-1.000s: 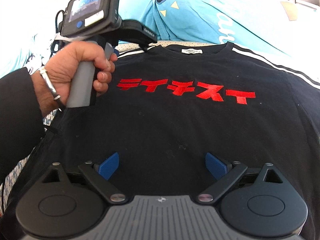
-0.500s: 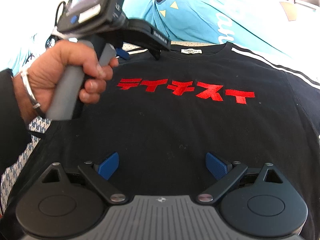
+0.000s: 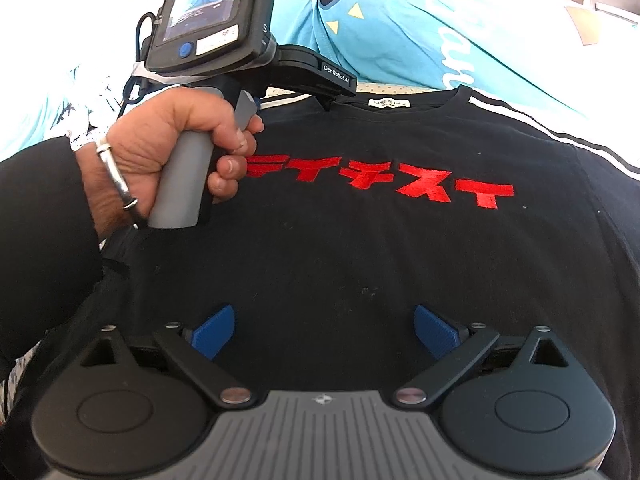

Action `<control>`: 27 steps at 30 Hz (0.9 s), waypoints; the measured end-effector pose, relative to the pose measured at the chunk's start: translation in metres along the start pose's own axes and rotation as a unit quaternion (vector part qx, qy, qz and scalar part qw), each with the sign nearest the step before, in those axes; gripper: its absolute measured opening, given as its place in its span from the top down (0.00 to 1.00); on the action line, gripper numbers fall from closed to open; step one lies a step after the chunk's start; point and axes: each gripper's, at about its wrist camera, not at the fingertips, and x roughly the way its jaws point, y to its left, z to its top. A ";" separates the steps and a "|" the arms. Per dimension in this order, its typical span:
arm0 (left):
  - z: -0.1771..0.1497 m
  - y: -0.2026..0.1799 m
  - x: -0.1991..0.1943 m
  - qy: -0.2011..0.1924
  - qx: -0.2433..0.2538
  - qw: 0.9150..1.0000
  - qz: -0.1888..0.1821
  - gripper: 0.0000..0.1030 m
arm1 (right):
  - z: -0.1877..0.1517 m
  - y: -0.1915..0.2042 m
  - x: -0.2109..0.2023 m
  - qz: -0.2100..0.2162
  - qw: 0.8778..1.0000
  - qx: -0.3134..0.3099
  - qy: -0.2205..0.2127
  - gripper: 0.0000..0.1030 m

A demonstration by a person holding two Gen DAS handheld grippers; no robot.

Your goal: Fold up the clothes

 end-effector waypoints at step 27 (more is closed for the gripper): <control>-0.075 0.027 -0.129 0.076 0.016 0.997 -0.012 0.12 | -0.001 -0.125 -0.038 -0.070 0.990 0.119 -0.018 0.73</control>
